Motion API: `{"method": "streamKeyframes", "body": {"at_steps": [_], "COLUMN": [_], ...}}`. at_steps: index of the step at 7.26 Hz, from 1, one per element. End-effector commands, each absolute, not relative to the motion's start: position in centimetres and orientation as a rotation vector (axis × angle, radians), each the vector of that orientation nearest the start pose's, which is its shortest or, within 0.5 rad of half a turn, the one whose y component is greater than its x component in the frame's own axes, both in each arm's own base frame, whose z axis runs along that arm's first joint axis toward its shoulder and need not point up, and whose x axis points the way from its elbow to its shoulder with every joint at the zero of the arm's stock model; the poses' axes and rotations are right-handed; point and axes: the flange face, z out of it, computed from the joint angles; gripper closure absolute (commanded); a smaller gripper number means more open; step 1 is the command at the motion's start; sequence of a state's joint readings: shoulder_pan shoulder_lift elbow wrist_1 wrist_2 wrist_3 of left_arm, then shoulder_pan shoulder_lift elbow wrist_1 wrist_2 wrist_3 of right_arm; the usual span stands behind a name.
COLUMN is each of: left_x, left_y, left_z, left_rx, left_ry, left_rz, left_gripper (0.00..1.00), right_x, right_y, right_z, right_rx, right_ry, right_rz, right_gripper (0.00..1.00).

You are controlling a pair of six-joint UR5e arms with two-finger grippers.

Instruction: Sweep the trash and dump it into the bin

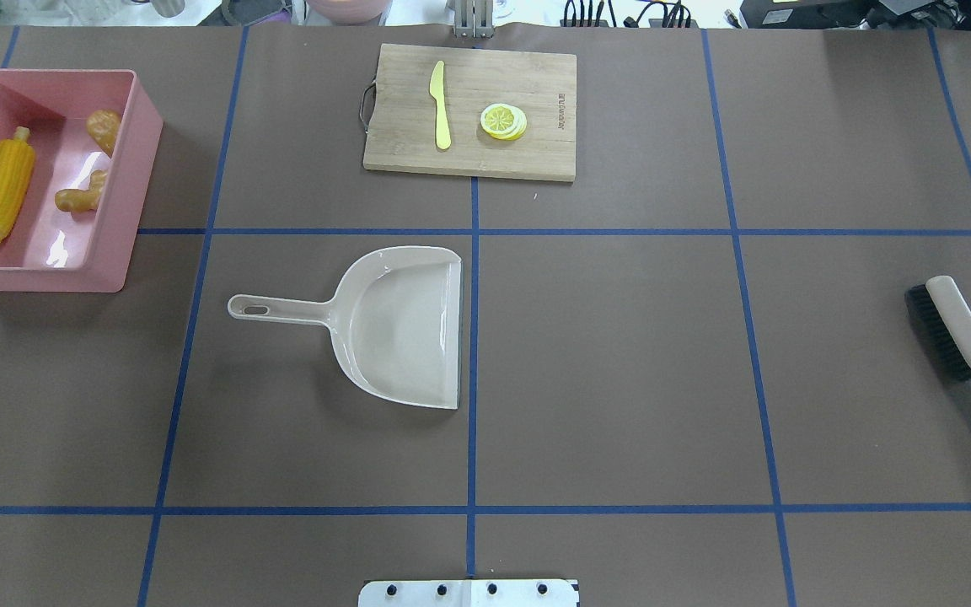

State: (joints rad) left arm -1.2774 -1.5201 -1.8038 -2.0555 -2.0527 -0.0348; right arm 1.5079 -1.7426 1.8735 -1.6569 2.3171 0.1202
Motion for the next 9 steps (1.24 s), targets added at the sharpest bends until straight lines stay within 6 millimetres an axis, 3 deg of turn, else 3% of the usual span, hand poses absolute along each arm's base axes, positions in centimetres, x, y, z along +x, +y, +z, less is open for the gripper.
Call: {"method": "streamKeyframes", "body": {"at_steps": [1, 2, 3, 4, 5, 6, 7, 9], "left_x": [-3.9, -7.4, -8.8, -9.6, -9.5, -9.4, -9.4, -9.4], "left_y": [-44.5, -43.4, -44.2, -45.6, -45.5, -44.8, -44.7, -45.1], "left_z": [60.7, 63.0, 63.1, 61.6, 61.8, 63.4, 65.3, 66.6], "left_rx": [0.398, 0.298, 0.198, 0.119, 0.066, 0.035, 0.01, 0.015], "left_ry": [0.561, 0.643, 0.69, 0.771, 0.792, 0.793, 0.796, 0.794], "left_rz": [0.176, 0.065, -0.007, -0.061, -0.077, -0.088, -0.076, -0.016], "left_gripper": [0.02, 0.02, 0.02, 0.02, 0.01, 0.01, 0.01, 0.02], "right_x": [3.9, 4.0, 4.0, 3.9, 3.8, 3.8, 3.8, 3.9], "right_y": [-42.2, -42.1, -42.2, -42.4, -43.2, -43.2, -43.3, -43.2], "right_z": [60.1, 60.4, 60.4, 60.2, 59.1, 58.8, 58.7, 59.3], "right_rx": [-0.03, -0.035, -0.034, -0.028, -0.007, -0.003, 0.0, -0.009], "right_ry": [-0.747, -0.742, -0.742, -0.737, -0.746, -0.75, -0.75, -0.737], "right_rz": [0.039, 0.04, 0.04, 0.036, 0.027, 0.025, 0.024, 0.029], "right_gripper": [0.0, 0.0, 0.0, 0.0, 0.0, 0.0, 0.0, 0.0]}}
